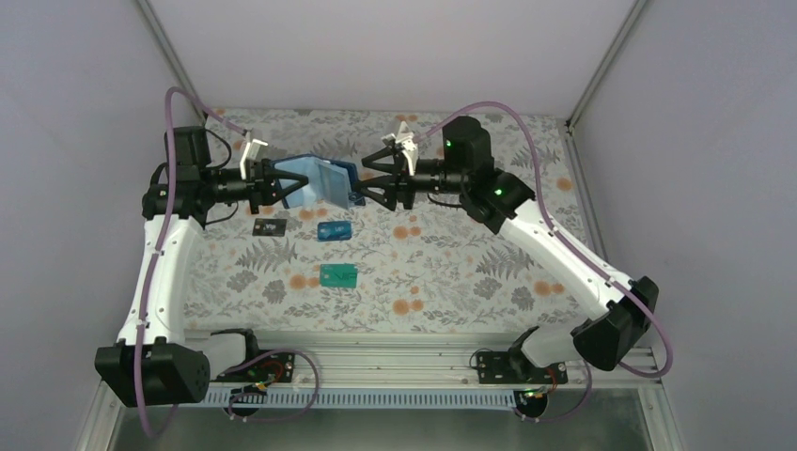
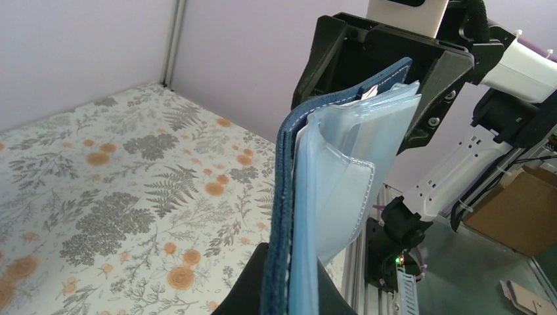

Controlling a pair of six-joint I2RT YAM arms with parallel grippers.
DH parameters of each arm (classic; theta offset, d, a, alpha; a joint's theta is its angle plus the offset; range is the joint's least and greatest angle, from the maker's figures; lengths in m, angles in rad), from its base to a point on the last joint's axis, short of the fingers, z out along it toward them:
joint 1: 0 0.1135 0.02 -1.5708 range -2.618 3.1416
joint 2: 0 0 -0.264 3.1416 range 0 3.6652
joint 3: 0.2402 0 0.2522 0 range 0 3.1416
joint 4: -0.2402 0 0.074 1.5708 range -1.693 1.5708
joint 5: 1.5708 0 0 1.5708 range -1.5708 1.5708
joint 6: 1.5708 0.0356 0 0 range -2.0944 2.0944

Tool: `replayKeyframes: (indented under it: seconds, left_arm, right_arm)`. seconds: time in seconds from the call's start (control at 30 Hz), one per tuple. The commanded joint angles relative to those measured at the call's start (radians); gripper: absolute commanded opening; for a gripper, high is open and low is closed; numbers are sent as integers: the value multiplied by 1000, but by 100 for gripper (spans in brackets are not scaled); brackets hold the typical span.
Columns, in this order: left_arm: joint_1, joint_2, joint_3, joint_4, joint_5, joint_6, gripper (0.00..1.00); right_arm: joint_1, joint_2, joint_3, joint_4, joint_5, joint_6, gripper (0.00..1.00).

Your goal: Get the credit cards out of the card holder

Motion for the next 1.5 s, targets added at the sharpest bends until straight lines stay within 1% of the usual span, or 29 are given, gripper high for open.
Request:
replayKeyframes:
  seconds: [0.0, 0.17, 0.27, 0.37, 0.47, 0.5, 0.57, 0.6, 0.63, 0.83, 1.07, 1.17, 1.23, 1.3, 1.33, 1.47]
  left_arm:
    - [7, -7, 19, -4, 51, 32, 2]
    - [7, -9, 19, -6, 48, 31, 2]
    - [7, -6, 18, 1, 37, 20, 2]
    - [7, -8, 17, 2, 26, 18, 2]
    - [7, -7, 15, 5, 24, 16, 2]
    - [7, -6, 15, 5, 24, 16, 2]
    - [6, -5, 16, 7, 24, 13, 2]
    - [7, -6, 14, 6, 23, 13, 2]
    - [7, -6, 13, 7, 24, 14, 3]
    - [6, -8, 12, 6, 27, 14, 2]
    - [6, -10, 7, 4, 31, 18, 2]
    - [6, -9, 6, 4, 40, 20, 2]
    - [5, -9, 4, 1, 46, 23, 2]
    - [6, -11, 5, -5, 57, 32, 2]
    - [6, -12, 5, -10, 63, 37, 2]
    - [6, -14, 8, -23, 74, 52, 2]
  right_arm:
    - [-10, -21, -14, 14, -20, -30, 64]
    - [-11, 1, -4, 12, 5, -7, 64]
    - [-8, 35, 21, 9, -65, 3, 66]
    - [14, 46, 27, 8, -135, -31, 68]
    - [37, 42, 21, 19, -111, -44, 69]
    - [41, 44, 22, 23, -86, -36, 66]
    - [45, 56, 28, 31, -34, -15, 48]
    - [45, 59, 26, 40, -16, -6, 43]
    - [46, 61, 23, 52, -8, 0, 42]
    - [72, 115, 59, 76, 24, 34, 48]
    - [131, 183, 113, 107, 33, 55, 67]
    - [144, 199, 122, 113, 83, 73, 67]
    - [145, 208, 126, 115, 114, 84, 65]
    - [145, 214, 128, 122, 113, 93, 62]
    - [147, 215, 128, 125, 109, 97, 58]
    - [147, 218, 131, 118, 95, 97, 32]
